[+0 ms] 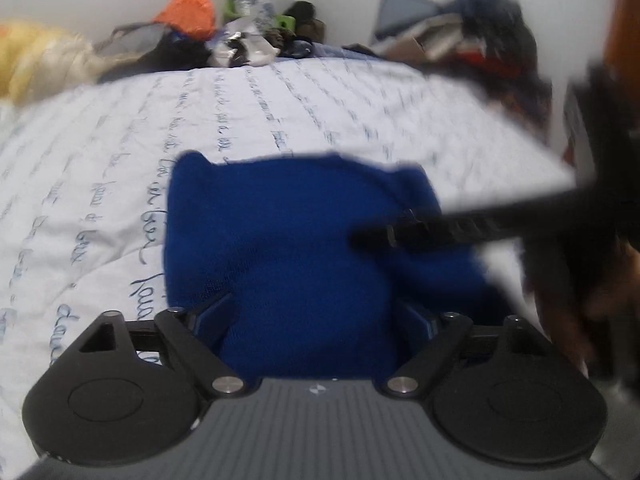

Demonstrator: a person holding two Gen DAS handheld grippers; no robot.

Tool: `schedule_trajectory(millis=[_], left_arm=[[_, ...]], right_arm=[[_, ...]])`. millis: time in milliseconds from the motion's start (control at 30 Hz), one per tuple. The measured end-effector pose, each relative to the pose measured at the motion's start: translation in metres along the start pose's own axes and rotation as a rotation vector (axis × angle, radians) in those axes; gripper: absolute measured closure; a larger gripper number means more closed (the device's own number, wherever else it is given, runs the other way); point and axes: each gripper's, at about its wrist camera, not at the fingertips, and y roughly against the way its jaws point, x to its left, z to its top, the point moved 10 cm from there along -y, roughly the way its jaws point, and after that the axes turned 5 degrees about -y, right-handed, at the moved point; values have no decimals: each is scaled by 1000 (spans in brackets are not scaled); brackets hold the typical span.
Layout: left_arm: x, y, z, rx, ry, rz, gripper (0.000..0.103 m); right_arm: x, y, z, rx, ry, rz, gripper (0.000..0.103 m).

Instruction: Fold small clothes

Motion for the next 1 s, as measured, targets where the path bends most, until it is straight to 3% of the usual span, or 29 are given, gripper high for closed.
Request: schedule_trajectory(millis=[67,167,267,333,400,433,467,533,600,667,767,933,967,1000], left_arm=[[-5,-8,-2,-15,-81,28,6],[-1,13,1,-22,-29,10,14],[9,46,-13,-46,54,-18,10],[11,50,-32,-3,107,-46,10],[7,37,-50,52,108,-48,5],[6,33,-53,35,64,5,4],[5,31,-53,28,31,32,3],[8,37,-51,50,83,8,12],[16,51,-53,37,152,1,12],[23,61,-63,43,195,28,12],[20,66,-80,39,227,64,12],[3,70,-88,16,124,116,0],[2,70,-90,19,101,132,0],[0,69,-92,30,73,148,0]], right_arm=[[-8,-10,8,-17,31,-23,25],[-8,3,19,67,-82,-49,25],[12,51,9,-15,-63,41,25],[25,69,-8,-9,-71,123,25],[30,59,-30,55,-76,153,25],[27,44,-40,95,-72,148,25],[28,41,-38,25,-29,182,24],[22,42,-31,40,-57,184,26],[20,58,-23,58,-108,108,24],[21,84,-25,15,-60,59,24],[13,108,-52,4,-89,27,22],[4,111,-118,67,10,-180,21],[7,112,-125,29,56,-206,17],[8,111,-131,26,75,-237,4]])
